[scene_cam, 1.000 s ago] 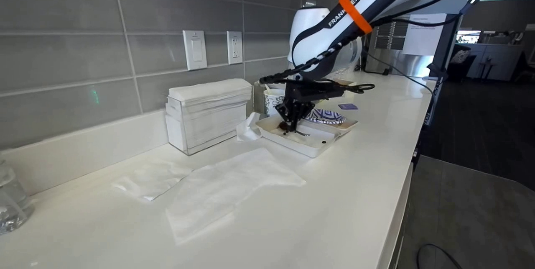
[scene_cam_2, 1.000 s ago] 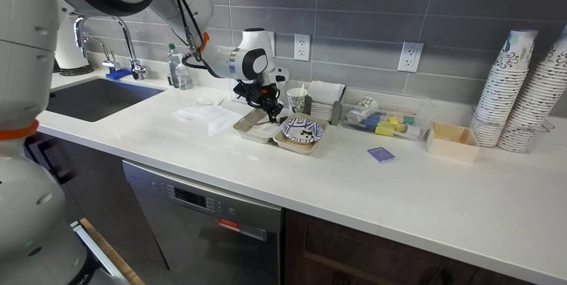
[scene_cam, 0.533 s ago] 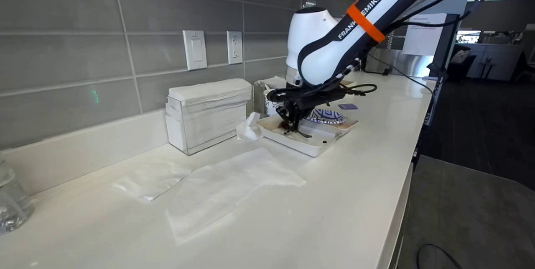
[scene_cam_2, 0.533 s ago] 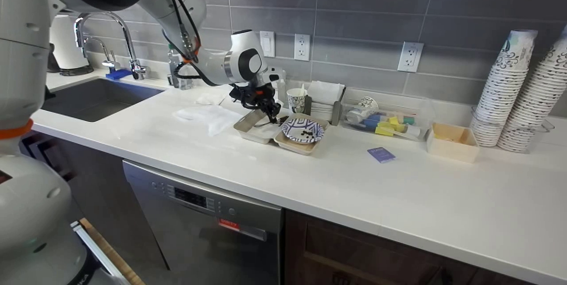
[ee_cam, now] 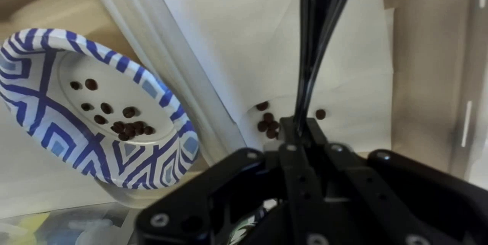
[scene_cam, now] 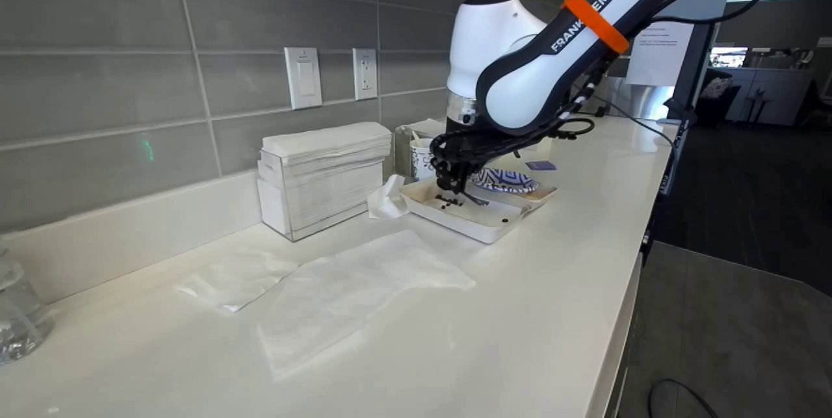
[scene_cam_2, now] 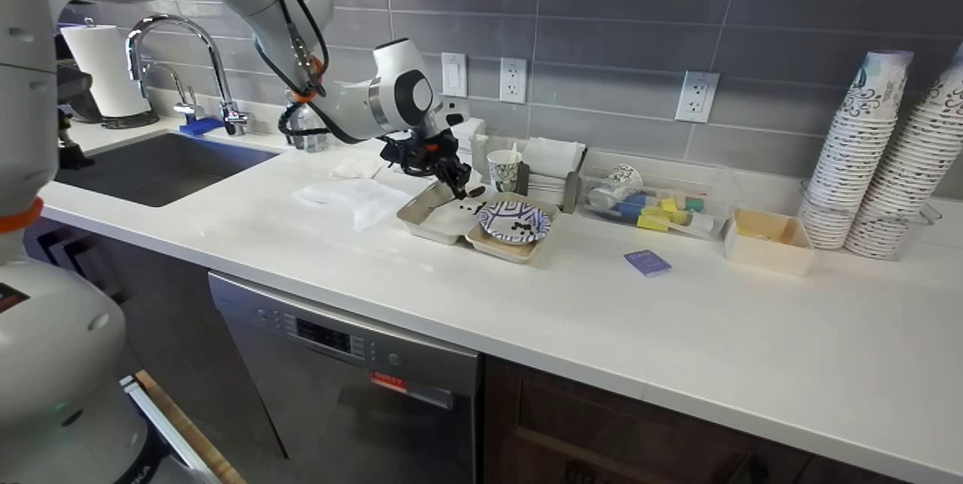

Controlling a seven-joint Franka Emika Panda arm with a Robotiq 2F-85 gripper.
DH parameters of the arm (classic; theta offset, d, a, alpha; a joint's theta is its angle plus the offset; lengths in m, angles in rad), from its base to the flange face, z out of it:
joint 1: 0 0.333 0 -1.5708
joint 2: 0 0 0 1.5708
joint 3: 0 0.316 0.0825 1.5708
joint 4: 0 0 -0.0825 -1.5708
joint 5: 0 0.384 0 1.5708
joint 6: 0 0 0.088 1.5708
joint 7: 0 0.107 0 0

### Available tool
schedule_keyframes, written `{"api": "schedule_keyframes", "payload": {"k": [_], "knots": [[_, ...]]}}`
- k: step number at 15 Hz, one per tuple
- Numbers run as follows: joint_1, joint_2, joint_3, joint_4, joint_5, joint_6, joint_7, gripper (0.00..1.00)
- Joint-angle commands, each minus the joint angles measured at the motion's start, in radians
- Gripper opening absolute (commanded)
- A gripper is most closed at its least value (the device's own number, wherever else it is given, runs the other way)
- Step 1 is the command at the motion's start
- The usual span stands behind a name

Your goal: Pick up the spoon and scoop up the beans and put them into the striped white bowl then place the spoon back down

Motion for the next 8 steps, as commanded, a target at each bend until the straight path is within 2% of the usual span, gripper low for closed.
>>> {"api": "schedule_keyframes", "payload": {"k": [1, 6, 8], "knots": [[-0.022, -0.070, 0.028, -0.054, 0.011, -0.050, -0.022, 0.02], [-0.100, -0.135, 0.071, -0.071, 0.092, -0.161, -0.121, 0.02], [-0.122, -0.148, 0.060, -0.064, 0.062, -0.171, -0.112, 0.02]]}}
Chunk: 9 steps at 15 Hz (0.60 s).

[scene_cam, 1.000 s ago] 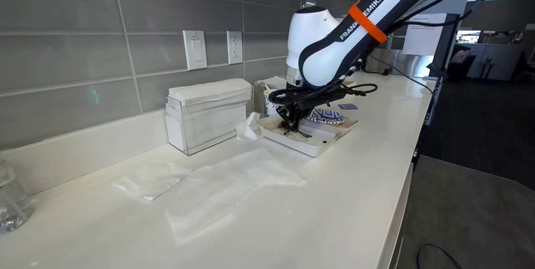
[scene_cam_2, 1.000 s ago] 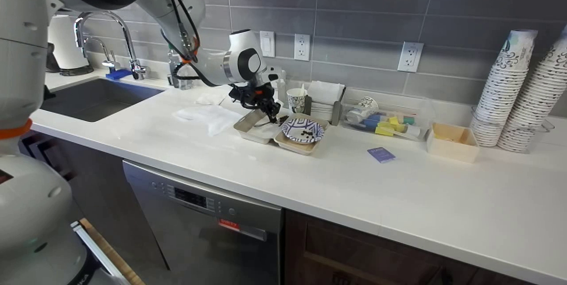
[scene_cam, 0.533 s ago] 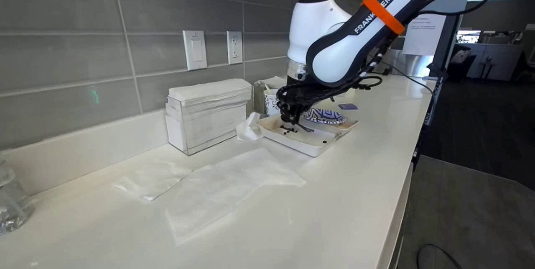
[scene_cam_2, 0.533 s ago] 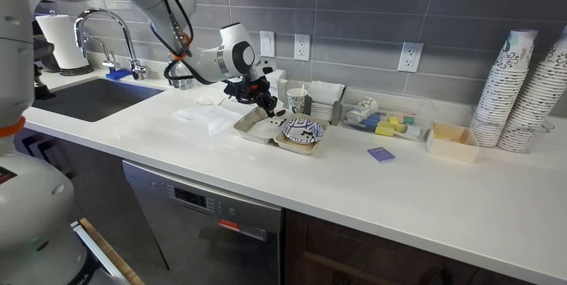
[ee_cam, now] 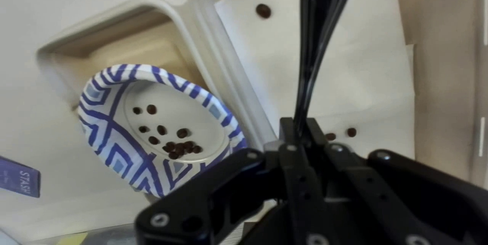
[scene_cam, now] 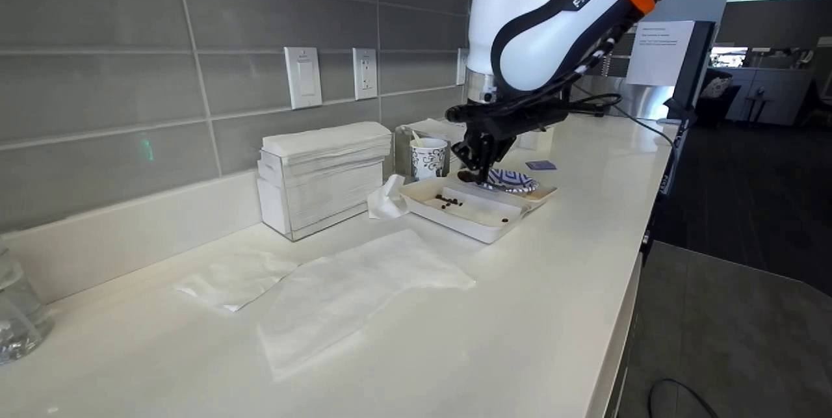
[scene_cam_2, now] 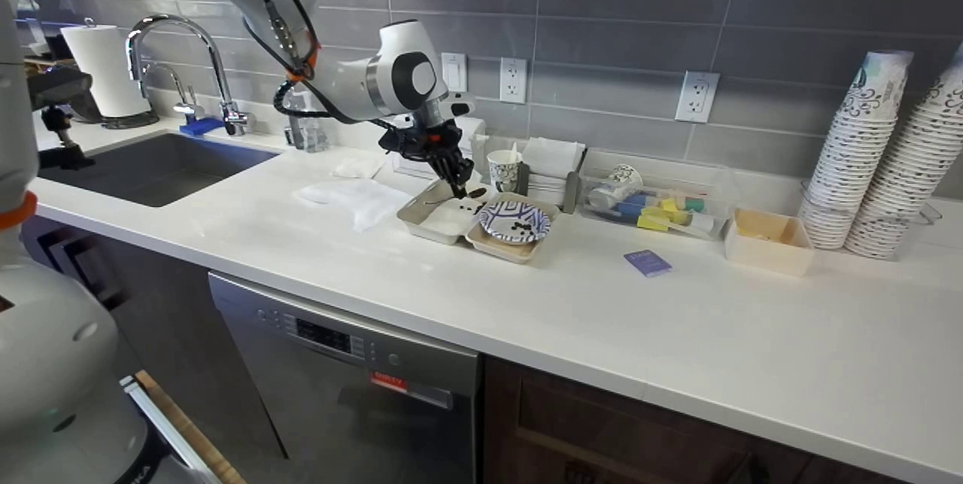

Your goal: Pick up the spoon and scoop up the beans and put them into the striped white bowl then place the spoon back down

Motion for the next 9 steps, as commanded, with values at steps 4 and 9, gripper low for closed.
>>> {"api": "schedule_keyframes", "payload": {"k": [4, 9], "knots": [[-0.080, -0.028, -0.007, 0.006, -0.063, -0.059, -0.005, 0.02], [-0.071, 0.013, -0.033, 0.021, -0.236, -0.108, 0.089, 0.02]]}}
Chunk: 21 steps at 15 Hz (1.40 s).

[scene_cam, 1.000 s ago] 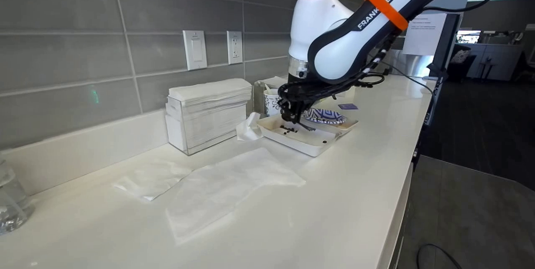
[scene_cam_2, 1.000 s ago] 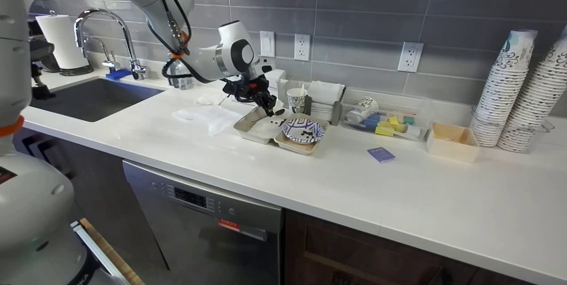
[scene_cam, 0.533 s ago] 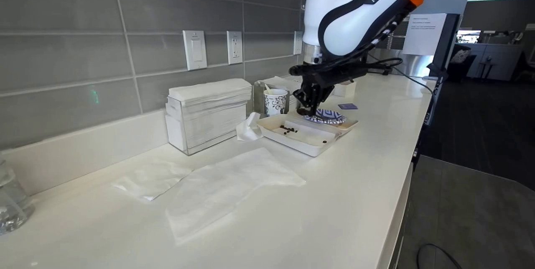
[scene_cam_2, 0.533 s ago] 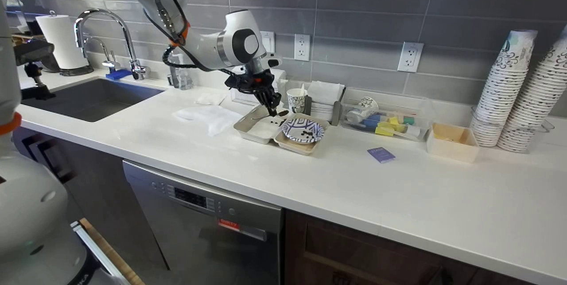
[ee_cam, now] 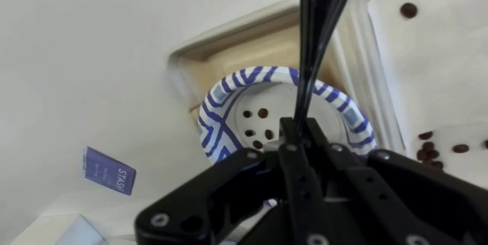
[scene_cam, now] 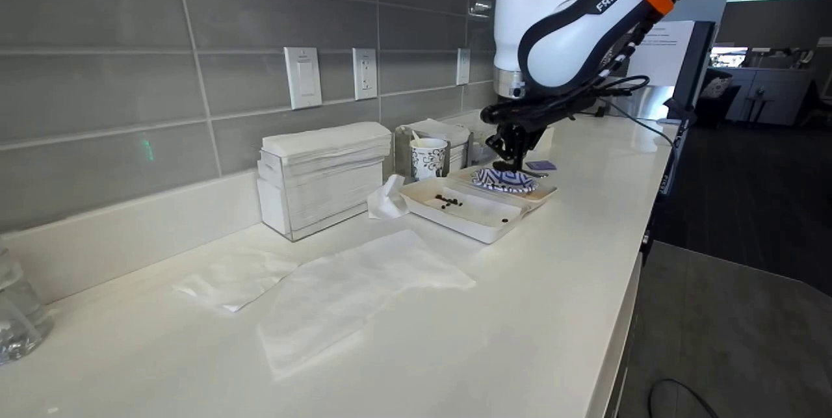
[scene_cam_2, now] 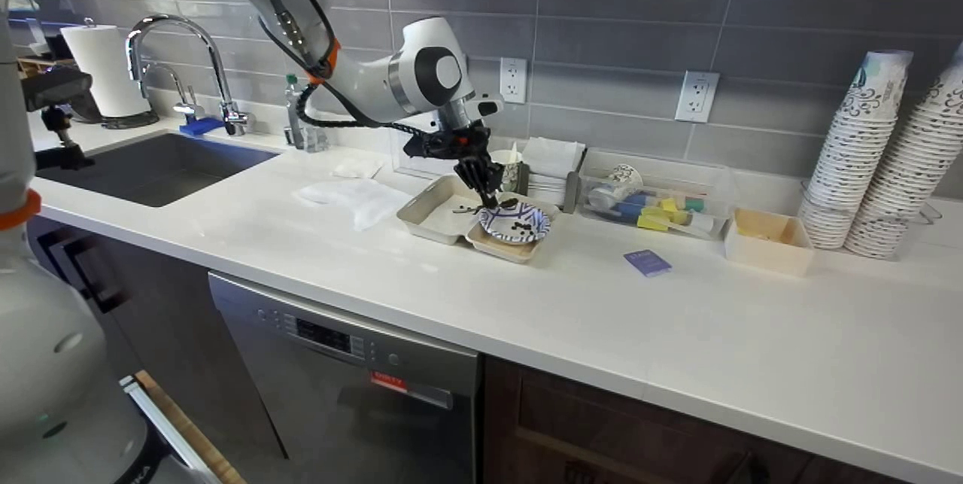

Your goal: Pick up the spoon and scoop up the beans and put them into the striped white bowl then place the spoon back down

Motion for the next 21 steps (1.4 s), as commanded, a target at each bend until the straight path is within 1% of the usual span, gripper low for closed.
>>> {"api": "schedule_keyframes", "payload": {"k": [1, 5, 7, 11, 16, 21], "knots": [[0.017, 0.041, -0.012, 0.023, -0.150, -0.043, 0.095, 0.02], [0.049, 0.074, -0.019, 0.035, -0.381, -0.057, 0.246, 0.02], [0.060, 0.085, -0.010, 0.040, -0.496, -0.080, 0.329, 0.02], [0.080, 0.100, 0.031, 0.039, -0.685, -0.208, 0.477, 0.02], [0.083, 0.126, 0.106, 0.035, -0.814, -0.415, 0.559, 0.02], [0.079, 0.161, 0.160, 0.035, -0.928, -0.552, 0.585, 0.02]]}}
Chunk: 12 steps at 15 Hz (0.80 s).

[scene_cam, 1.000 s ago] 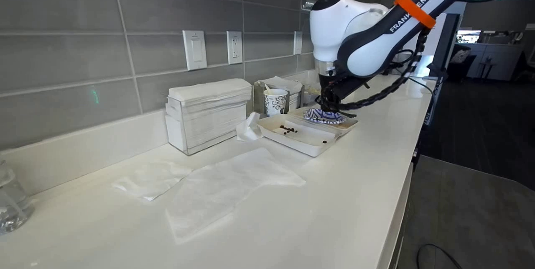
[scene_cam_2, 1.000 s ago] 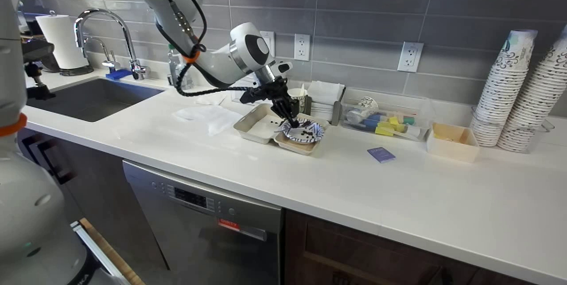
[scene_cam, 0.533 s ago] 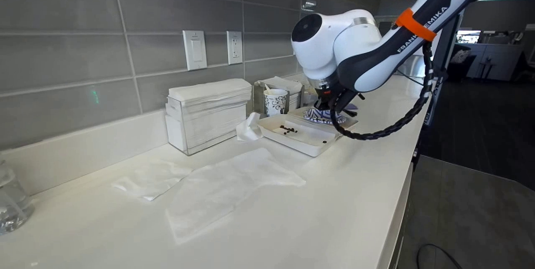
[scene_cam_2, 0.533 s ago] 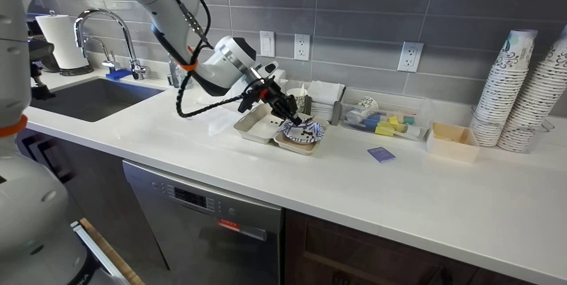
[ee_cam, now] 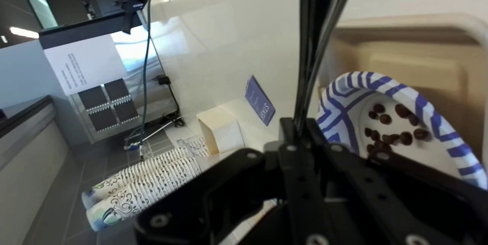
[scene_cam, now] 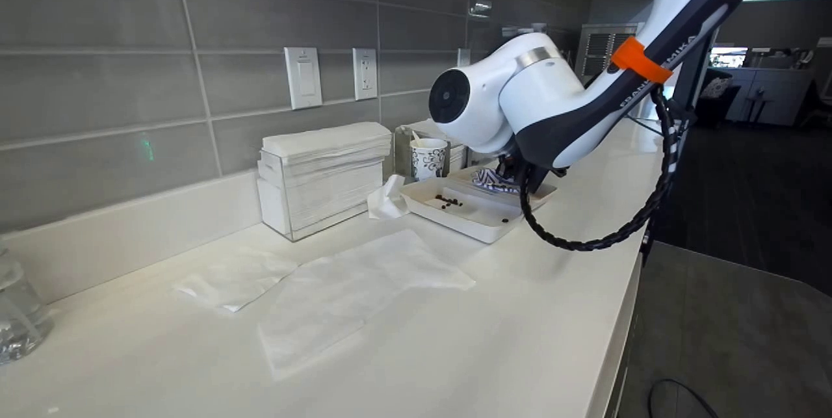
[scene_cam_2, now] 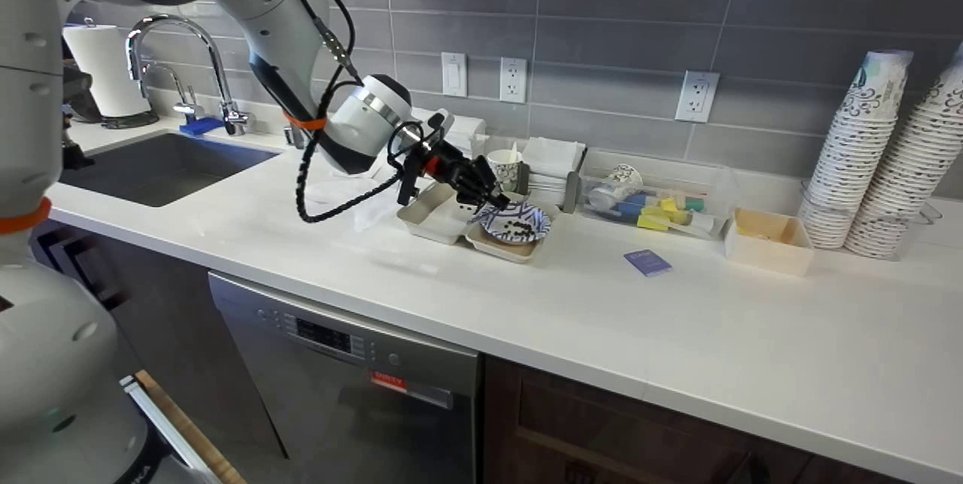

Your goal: Pick up the spoon and scoop up the beans and put them into the striped white bowl then place the spoon back down

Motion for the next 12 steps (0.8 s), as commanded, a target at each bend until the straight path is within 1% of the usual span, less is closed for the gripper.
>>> {"api": "schedule_keyframes", "payload": {"k": [1, 3, 5, 8, 12], "knots": [[-0.005, 0.037, 0.033, 0.011, -0.086, -0.078, 0.037, 0.02], [-0.016, 0.042, 0.050, 0.013, -0.086, -0.085, 0.030, 0.02], [-0.043, 0.028, 0.069, 0.017, -0.021, -0.039, -0.016, 0.02], [-0.094, -0.024, 0.097, 0.018, 0.128, 0.045, -0.127, 0.02], [-0.132, -0.101, 0.098, 0.003, 0.324, 0.158, -0.310, 0.02]]}}
